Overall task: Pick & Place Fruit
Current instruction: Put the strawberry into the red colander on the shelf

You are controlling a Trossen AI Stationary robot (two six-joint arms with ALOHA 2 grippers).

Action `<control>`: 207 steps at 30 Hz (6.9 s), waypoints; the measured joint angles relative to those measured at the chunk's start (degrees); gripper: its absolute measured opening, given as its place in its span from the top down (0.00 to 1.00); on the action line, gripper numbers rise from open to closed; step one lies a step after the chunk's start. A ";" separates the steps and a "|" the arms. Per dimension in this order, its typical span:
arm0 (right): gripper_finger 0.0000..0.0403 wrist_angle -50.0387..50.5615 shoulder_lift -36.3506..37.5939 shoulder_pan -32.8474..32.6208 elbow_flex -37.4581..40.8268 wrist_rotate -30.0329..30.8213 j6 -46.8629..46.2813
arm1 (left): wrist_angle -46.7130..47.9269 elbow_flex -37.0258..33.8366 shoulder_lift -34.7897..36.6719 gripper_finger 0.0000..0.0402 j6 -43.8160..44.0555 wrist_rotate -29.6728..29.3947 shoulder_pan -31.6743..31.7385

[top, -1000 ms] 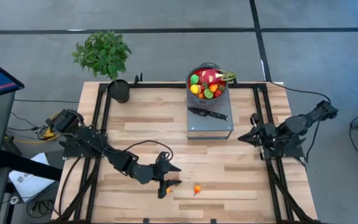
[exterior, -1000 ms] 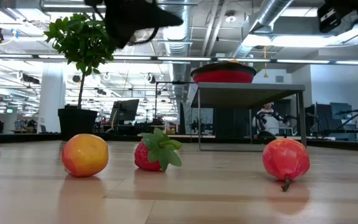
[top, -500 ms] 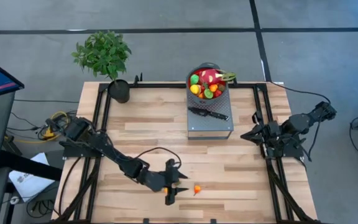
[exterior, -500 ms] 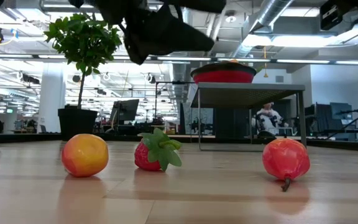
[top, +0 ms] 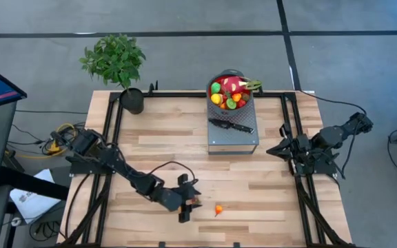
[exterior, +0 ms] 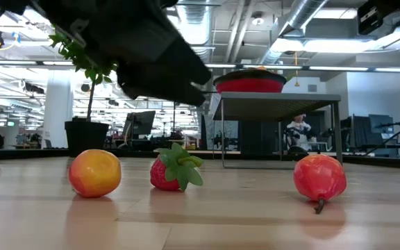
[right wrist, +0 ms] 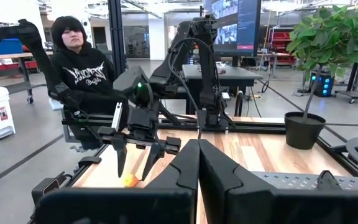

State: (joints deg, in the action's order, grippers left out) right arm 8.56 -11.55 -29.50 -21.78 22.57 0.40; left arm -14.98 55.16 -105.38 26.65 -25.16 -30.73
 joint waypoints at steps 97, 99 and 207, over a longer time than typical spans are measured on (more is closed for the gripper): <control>1.00 -0.02 0.00 0.01 -0.04 0.04 -0.43 | -11.39 -8.10 -7.50 0.60 3.88 -0.33 -0.62; 1.00 -0.02 0.00 0.00 -0.04 0.04 -0.44 | -11.85 -8.10 -7.52 0.63 3.99 0.19 -0.62; 1.00 1.73 -0.02 0.02 -0.04 0.04 -0.44 | -19.80 -3.79 -14.25 0.45 -3.07 2.11 3.03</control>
State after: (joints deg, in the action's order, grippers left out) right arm 10.28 -11.57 -29.47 -21.82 22.61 -0.03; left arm -34.78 51.37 -119.63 23.57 -23.05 -27.70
